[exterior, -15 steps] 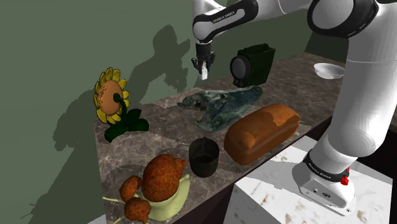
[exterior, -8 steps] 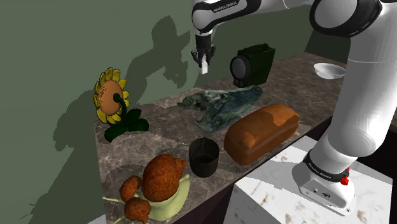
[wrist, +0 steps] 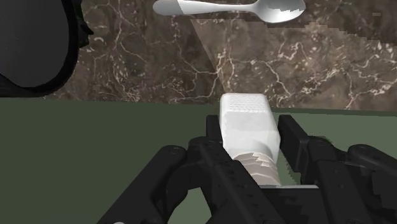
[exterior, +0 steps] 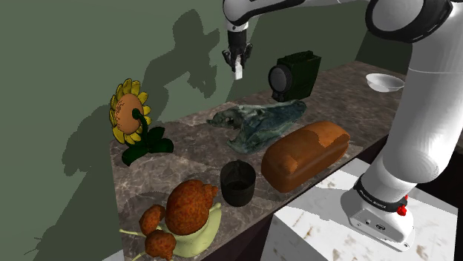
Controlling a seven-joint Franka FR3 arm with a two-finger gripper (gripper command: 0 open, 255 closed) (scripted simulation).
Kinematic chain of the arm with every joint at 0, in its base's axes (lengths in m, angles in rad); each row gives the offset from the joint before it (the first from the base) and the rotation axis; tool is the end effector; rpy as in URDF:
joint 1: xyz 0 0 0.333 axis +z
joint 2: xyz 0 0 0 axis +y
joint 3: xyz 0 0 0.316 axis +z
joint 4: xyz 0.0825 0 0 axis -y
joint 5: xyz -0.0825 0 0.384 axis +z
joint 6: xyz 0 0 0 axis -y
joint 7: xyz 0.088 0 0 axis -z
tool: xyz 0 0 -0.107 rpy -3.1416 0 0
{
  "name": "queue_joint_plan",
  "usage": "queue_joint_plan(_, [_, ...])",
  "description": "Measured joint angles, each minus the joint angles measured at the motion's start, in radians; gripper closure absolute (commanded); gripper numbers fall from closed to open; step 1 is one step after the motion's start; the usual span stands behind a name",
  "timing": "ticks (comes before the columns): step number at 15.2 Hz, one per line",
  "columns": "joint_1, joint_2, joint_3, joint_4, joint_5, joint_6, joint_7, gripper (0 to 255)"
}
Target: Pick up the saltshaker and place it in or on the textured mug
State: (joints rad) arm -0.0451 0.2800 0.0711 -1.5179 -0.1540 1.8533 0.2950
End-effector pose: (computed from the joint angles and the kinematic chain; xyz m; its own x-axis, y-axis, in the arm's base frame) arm 0.6534 -0.0002 0.5069 0.9701 -0.2257 0.0891 -0.2347 -0.9659 0.1088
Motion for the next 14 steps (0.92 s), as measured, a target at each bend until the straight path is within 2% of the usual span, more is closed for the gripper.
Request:
queue_joint_plan(6, [0.046,-0.169,0.035,-0.221,0.002,0.039,0.089,255])
queue_joint_plan(14, [0.117,-0.354,0.102,-0.431,0.022,0.049,0.223,255])
